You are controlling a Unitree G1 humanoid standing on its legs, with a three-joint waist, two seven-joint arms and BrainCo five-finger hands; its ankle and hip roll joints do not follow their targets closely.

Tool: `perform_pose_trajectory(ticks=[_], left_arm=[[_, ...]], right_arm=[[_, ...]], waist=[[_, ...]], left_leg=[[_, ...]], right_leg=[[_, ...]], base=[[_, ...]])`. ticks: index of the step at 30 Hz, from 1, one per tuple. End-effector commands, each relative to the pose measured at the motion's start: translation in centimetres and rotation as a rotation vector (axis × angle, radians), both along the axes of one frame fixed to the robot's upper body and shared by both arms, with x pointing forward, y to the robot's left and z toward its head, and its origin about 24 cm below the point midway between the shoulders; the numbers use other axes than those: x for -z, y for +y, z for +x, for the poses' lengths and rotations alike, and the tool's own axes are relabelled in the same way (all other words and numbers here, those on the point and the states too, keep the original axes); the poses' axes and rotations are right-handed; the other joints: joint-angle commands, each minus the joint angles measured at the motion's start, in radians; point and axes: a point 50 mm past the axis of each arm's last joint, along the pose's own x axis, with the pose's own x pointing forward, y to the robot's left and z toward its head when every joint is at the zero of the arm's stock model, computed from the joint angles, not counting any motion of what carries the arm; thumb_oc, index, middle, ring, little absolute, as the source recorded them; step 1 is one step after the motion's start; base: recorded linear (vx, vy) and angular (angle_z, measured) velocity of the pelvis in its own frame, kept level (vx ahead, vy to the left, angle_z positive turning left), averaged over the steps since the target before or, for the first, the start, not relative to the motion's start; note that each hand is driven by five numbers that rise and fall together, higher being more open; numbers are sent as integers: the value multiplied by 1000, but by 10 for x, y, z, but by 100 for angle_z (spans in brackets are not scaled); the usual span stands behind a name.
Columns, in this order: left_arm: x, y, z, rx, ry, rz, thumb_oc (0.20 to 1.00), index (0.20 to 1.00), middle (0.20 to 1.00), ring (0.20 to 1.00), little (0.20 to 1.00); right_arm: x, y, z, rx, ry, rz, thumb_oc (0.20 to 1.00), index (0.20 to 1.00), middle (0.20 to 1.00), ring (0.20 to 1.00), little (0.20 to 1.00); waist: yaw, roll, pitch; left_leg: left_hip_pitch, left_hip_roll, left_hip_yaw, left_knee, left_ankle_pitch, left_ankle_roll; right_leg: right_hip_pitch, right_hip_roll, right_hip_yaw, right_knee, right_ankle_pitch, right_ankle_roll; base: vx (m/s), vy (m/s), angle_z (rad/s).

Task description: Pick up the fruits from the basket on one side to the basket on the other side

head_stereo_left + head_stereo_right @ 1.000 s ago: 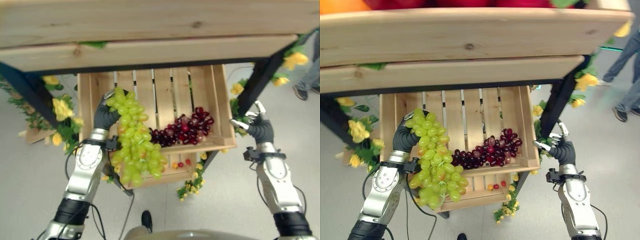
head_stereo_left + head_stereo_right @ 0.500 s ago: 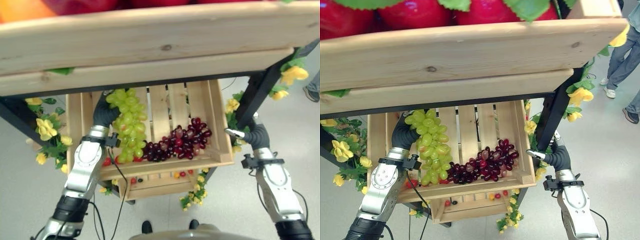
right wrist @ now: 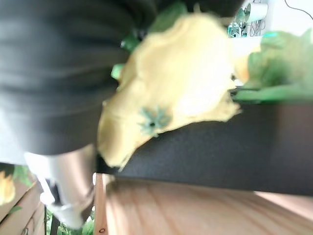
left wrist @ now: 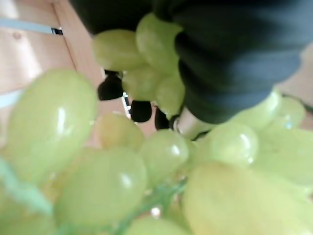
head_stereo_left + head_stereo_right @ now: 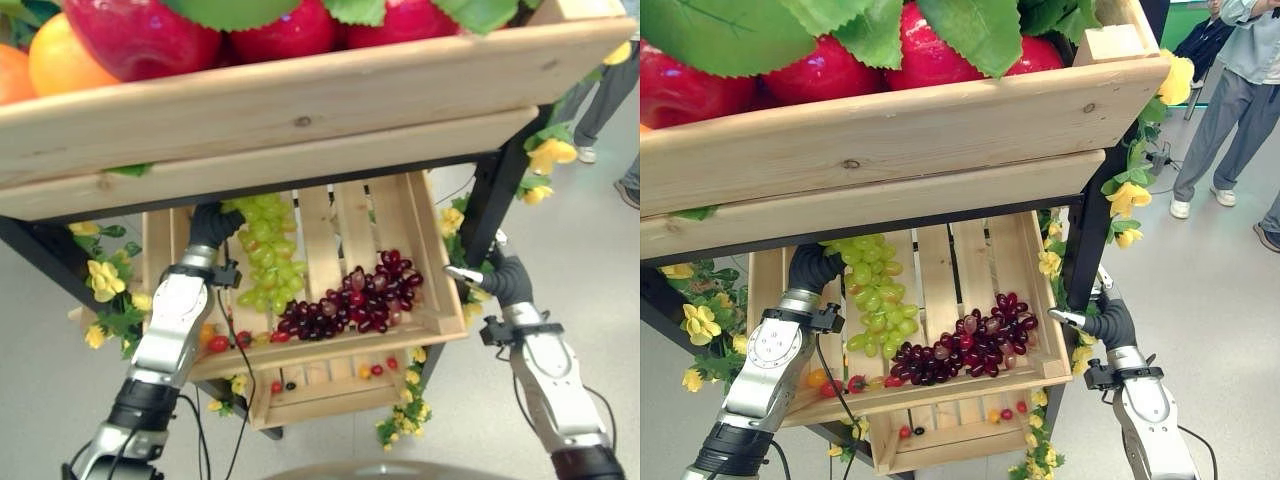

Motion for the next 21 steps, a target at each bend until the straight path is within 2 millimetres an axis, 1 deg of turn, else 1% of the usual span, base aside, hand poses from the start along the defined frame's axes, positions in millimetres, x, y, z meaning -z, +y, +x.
perform_pose_trajectory(ticks=[1,2,3,4,6,7,9,19,21], left_arm=[[-33,11,12,-54,-104,254,1000,1000,1000,1000,1000],[-33,10,12,-55,-105,256,1000,1000,1000,1000,1000],[-30,12,16,-41,-60,401,1000,1000,1000,1000,1000],[-32,14,17,-54,-59,430,1000,1000,1000,1000,1000],[-30,15,18,-53,-46,433,1000,1000,1000,1000,1000],[-26,17,19,-57,-13,514,1000,1000,1000,1000,1000],[-27,19,19,-60,-7,528,1000,1000,1000,1000,1000],[-23,16,19,-34,15,580,1000,1000,1000,1000,1000],[-24,16,20,-33,17,623,1000,1000,1000,1000,1000]], right_arm=[[-12,5,23,14,-35,44,1000,1000,1000,1000,1000],[-12,5,23,14,-35,45,1000,1000,1000,1000,1000],[-12,2,23,22,-31,39,1000,1000,1000,1000,1000],[-12,1,22,23,-33,39,1000,1000,1000,1000,1000],[-12,2,22,20,-32,44,1000,1000,1000,1000,1000],[-13,0,21,21,-31,33,1000,1000,1000,1000,1000],[-14,-1,21,21,-34,36,1000,1000,1000,1000,1000],[-14,-2,20,22,-34,34,1000,1000,1000,1000,1000],[-15,-3,19,22,-35,32,1000,1000,1000,1000,1000]], waist=[[36,-66,11],[37,-66,11],[35,-64,13],[36,-65,13],[36,-66,14],[34,-65,16],[37,-65,17],[36,-67,18],[35,-66,18]], left_leg=[[49,-20,34,28,-83,-26],[49,-20,35,28,-83,-26],[49,-19,38,28,-84,-26],[49,-18,38,27,-84,-27],[49,-18,38,27,-85,-27],[49,-18,38,27,-86,-27],[50,-18,38,27,-87,-28],[46,-14,31,43,-96,-31],[47,-13,32,44,-97,-32]], right_leg=[[100,-51,14,-141,5,103],[100,-51,15,-141,5,103],[98,-51,15,-140,5,106],[97,-52,16,-140,5,107],[96,-52,17,-139,6,107],[94,-52,18,-138,6,108],[94,-51,17,-137,5,109],[97,-50,12,-129,-4,104],[98,-48,10,-130,-5,103]], base=[[0,0,0],[0,0,0],[0,0,0],[0,0,0],[0,0,0],[0,0,0],[0,0,0],[0,0,0],[0,0,0]])
